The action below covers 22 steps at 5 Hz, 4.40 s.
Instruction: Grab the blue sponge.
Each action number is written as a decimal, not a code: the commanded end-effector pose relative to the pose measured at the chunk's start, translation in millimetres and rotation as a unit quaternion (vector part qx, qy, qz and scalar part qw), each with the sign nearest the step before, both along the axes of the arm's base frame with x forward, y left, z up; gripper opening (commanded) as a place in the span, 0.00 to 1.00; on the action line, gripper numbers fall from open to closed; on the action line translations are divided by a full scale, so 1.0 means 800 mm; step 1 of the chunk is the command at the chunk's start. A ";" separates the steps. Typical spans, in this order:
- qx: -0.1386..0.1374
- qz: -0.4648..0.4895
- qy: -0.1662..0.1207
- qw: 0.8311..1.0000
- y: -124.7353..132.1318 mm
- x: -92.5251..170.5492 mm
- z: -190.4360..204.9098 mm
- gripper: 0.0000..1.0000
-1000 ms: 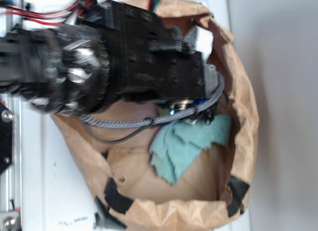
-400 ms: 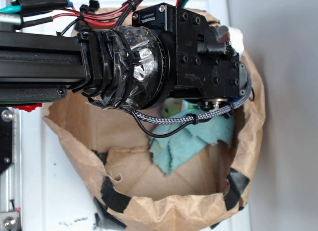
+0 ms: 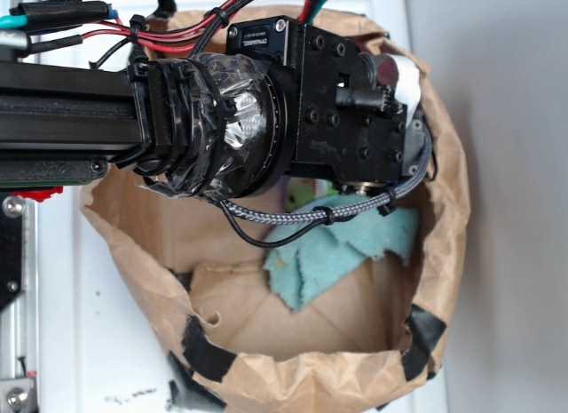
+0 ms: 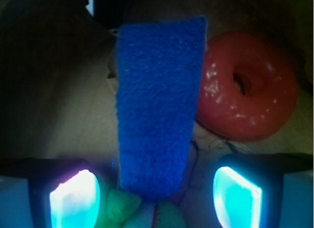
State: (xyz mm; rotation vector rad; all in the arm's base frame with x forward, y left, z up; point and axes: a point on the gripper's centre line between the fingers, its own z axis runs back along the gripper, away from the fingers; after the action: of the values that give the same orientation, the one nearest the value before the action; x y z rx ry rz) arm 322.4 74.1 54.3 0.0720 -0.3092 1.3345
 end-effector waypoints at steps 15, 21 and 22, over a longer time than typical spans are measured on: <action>-0.045 -0.029 -0.052 0.997 -0.007 0.042 0.015 1.00; -0.039 -0.242 -0.010 0.970 -0.016 -0.015 0.092 0.00; -0.033 -0.357 0.012 0.933 -0.040 -0.031 0.122 0.00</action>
State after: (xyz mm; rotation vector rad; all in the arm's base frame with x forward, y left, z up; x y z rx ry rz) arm 291.6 30.3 126.5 -0.0626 -0.1530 0.6440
